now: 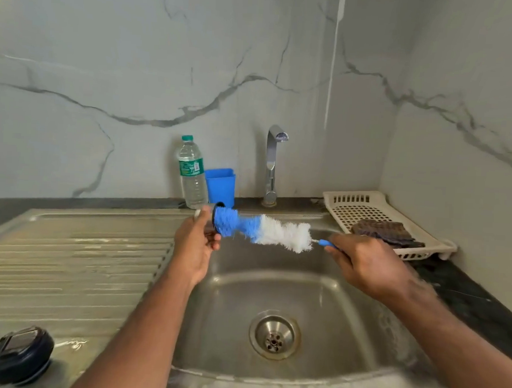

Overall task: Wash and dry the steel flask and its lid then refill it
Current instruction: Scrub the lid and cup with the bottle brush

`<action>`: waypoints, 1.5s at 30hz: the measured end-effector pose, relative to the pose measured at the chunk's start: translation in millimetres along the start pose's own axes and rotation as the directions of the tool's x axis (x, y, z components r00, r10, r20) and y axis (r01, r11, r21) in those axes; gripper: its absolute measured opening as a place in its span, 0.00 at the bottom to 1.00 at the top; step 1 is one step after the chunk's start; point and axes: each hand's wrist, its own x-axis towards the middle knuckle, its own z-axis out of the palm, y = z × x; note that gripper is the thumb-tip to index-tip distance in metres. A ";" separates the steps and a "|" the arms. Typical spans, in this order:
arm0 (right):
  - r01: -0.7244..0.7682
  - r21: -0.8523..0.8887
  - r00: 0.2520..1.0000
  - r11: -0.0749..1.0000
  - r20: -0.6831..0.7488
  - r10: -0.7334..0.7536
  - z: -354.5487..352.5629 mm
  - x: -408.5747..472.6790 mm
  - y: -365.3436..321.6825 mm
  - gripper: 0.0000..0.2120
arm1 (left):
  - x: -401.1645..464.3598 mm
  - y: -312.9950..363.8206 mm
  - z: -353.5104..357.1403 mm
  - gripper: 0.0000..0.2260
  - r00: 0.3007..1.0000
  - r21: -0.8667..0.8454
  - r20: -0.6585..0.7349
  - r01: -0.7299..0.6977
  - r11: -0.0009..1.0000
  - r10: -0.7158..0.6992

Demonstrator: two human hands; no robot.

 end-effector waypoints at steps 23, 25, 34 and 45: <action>0.237 -0.272 0.910 0.933 -0.273 -0.311 -22.7 2.6 -9.1 0.07 | -19.1 20.9 -19.6 0.19 0.963 0.446 0.226 0.034 0.894 -0.149; 0.153 -0.034 0.984 0.988 -0.082 -0.156 -16.7 2.3 -4.5 0.16 | -17.1 21.1 -21.6 0.15 0.951 0.295 0.297 0.000 0.956 -0.091; 0.174 -0.366 0.879 0.914 -0.361 -0.312 -24.2 1.9 -11.5 0.06 | -21.3 23.7 -17.2 0.17 0.963 0.439 0.259 -0.051 0.897 -0.072; 0.115 -0.223 0.950 0.968 -0.259 -0.173 -12.9 -2.2 -7.2 0.11 | -17.7 22.1 -20.5 0.12 0.947 0.246 0.320 -0.066 0.967 -0.017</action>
